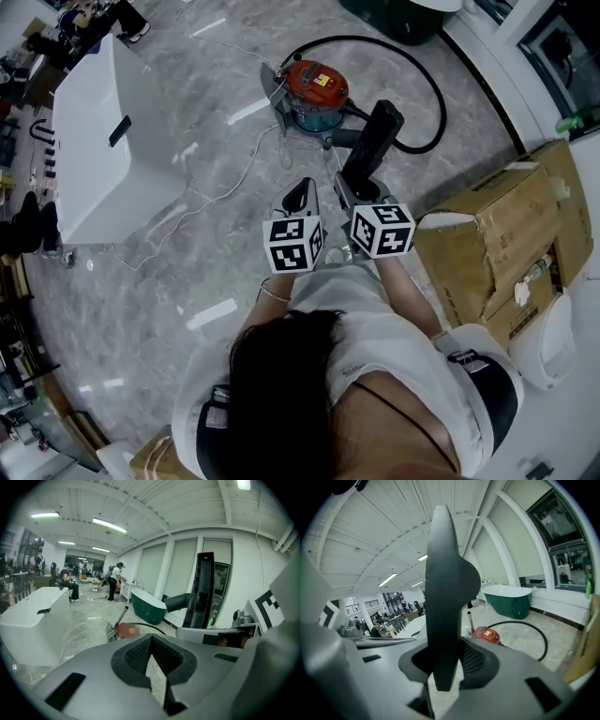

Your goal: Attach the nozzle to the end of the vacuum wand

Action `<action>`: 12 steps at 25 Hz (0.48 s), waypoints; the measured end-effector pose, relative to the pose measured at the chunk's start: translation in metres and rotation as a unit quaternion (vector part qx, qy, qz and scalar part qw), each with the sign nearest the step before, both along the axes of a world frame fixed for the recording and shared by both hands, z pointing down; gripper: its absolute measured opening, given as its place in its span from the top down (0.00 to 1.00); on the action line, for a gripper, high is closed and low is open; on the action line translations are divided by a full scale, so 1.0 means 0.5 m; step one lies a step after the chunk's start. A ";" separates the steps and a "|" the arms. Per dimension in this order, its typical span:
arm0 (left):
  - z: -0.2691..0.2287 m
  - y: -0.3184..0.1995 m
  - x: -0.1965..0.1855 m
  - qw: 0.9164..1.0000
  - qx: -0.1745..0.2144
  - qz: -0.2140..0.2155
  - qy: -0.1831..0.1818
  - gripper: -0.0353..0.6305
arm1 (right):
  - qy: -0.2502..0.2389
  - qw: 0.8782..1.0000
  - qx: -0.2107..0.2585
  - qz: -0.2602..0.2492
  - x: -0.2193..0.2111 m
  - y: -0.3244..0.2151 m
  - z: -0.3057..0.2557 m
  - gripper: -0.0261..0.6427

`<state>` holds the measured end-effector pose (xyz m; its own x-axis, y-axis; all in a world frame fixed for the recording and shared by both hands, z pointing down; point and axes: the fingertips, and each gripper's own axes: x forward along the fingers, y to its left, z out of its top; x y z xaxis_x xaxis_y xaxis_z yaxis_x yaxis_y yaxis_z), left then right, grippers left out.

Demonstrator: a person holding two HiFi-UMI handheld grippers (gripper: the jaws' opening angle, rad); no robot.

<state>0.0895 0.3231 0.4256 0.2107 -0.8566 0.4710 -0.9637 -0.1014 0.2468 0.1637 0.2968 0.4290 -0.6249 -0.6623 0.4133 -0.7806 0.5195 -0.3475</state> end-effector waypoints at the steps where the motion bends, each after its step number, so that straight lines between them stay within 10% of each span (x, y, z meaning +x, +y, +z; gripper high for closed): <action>1: 0.003 -0.001 0.004 1.000 -0.002 -0.002 0.002 0.94 | 0.001 1.000 0.000 -0.002 0.003 -0.004 0.001 0.78; 12: 0.005 -0.022 0.003 0.999 -0.006 -0.033 0.004 0.94 | 0.002 1.000 -0.006 -0.006 0.026 -0.024 0.008 0.78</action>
<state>0.0912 0.3122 0.4283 0.1577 -0.8633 0.4794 -0.9661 -0.0344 0.2559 0.1768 0.2847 0.4331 -0.6315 -0.6495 0.4235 -0.7754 0.5246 -0.3515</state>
